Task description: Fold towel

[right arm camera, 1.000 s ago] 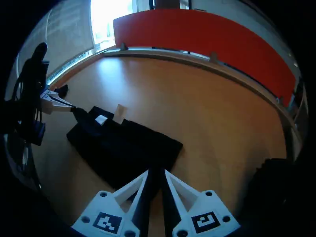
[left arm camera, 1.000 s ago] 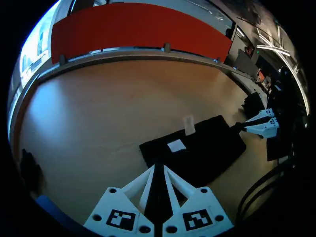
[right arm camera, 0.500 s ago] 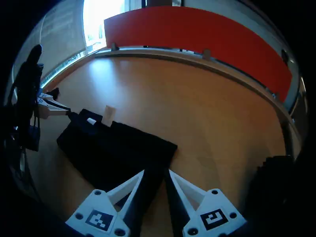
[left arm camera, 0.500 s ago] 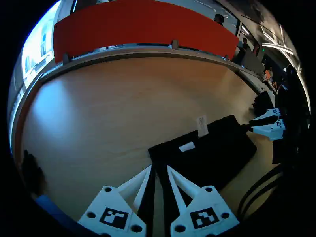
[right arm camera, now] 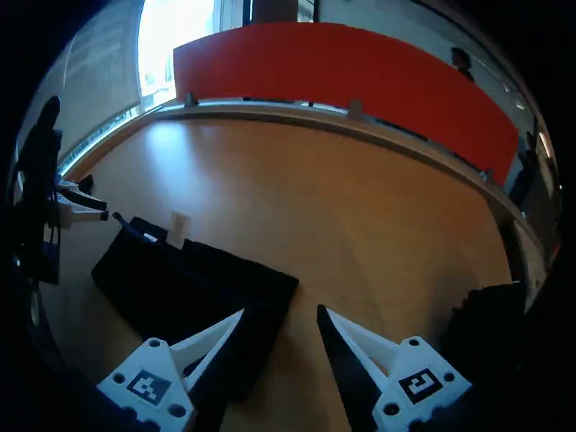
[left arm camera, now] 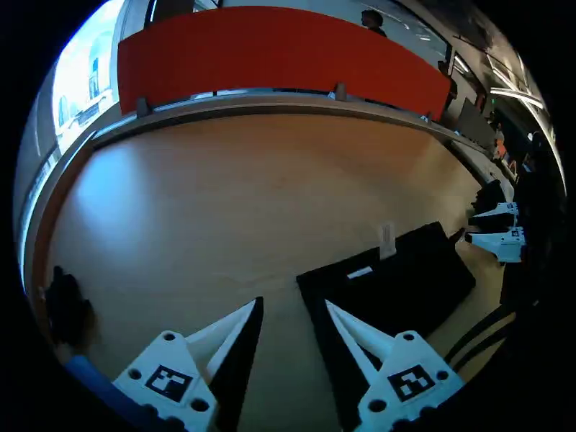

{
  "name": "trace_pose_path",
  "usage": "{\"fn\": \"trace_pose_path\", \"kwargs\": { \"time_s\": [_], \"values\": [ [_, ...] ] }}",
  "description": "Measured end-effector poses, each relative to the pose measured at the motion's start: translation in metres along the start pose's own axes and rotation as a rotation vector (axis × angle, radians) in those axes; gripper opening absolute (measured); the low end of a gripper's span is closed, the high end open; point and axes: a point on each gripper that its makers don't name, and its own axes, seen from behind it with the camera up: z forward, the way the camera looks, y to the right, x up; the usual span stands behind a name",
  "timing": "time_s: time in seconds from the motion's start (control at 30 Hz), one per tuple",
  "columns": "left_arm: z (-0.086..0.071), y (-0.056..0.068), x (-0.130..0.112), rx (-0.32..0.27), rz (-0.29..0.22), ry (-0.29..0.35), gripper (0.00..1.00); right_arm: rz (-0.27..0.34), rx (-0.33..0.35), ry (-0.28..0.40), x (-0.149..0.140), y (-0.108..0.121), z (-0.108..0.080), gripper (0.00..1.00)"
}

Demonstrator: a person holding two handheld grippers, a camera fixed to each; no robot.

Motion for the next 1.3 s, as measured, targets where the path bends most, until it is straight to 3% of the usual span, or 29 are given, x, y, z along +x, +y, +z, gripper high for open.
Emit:
{"fn": "trace_pose_path", "kwargs": {
  "time_s": [0.03,0.13,0.2,0.7,1.0,1.3],
  "values": [
    [-0.002,0.000,0.000,-0.001,-0.005,0.001,0.61,-0.002,-0.001,0.003,0.000,0.000,-0.001,0.71],
    [-0.006,0.000,-0.001,-0.002,-0.016,0.005,0.75,-0.007,0.000,0.008,0.001,0.000,-0.004,0.95],
    [-0.009,0.000,-0.002,-0.002,-0.019,0.008,0.91,-0.010,0.004,0.010,0.001,-0.001,-0.006,1.00],
    [-0.028,0.002,-0.009,0.027,0.013,0.014,0.92,-0.013,0.022,0.020,-0.001,-0.011,-0.022,1.00],
    [-0.049,0.003,-0.029,0.054,0.022,0.005,0.92,-0.020,0.025,0.019,-0.009,-0.013,-0.036,1.00],
    [-0.070,0.009,-0.052,0.071,-0.003,-0.005,0.92,-0.021,0.033,0.009,-0.027,-0.017,-0.052,1.00]
  ]
}}
